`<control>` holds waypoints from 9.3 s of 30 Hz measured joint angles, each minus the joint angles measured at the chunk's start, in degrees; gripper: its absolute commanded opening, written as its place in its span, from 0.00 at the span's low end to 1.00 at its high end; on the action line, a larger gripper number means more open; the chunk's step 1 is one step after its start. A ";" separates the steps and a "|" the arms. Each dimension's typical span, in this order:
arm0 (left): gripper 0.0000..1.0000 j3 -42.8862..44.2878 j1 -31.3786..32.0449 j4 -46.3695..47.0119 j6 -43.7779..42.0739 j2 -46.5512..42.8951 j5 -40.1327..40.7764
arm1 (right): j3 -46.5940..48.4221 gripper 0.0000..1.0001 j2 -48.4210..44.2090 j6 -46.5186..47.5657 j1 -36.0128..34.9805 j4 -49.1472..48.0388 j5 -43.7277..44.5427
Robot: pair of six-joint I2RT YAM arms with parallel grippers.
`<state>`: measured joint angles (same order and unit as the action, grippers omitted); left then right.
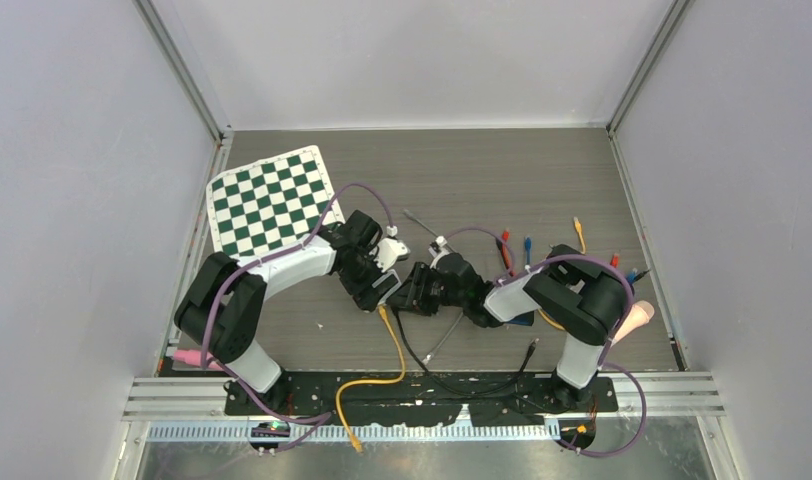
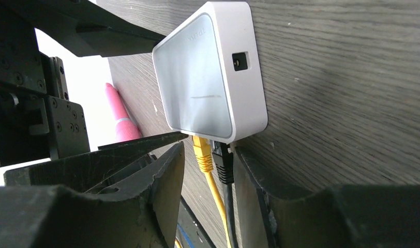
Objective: Pull the plug from the switch port
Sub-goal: Pull the connector from the switch port, then place the connector at the center of the board, then pull the connector from the switch port.
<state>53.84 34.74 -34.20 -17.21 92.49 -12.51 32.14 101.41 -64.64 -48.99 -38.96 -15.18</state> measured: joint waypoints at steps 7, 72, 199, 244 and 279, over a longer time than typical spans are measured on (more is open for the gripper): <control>0.63 -0.15 -0.28 0.04 -1.27 -0.15 -2.27 | -3.67 0.35 0.92 -2.49 0.50 -6.05 0.09; 0.66 0.57 0.39 -0.15 0.37 0.50 -1.73 | -9.44 0.05 -7.21 2.10 -0.28 -3.52 -8.66; 0.63 -1.70 0.39 0.11 0.15 -1.27 -2.60 | -0.22 0.45 -4.92 1.68 0.90 9.88 -6.75; 0.63 -1.70 0.00 -0.22 -1.33 -1.25 -2.69 | 2.91 0.05 3.72 0.42 -1.90 1.25 -3.78; 0.62 -1.68 0.00 -0.24 -1.05 -1.25 -2.54 | 5.03 0.41 2.78 3.19 -1.66 5.53 -5.31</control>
<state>52.16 34.74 -34.44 -18.26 91.24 -15.05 37.17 104.18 -61.45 -50.65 -33.43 -20.49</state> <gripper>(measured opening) 0.717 0.398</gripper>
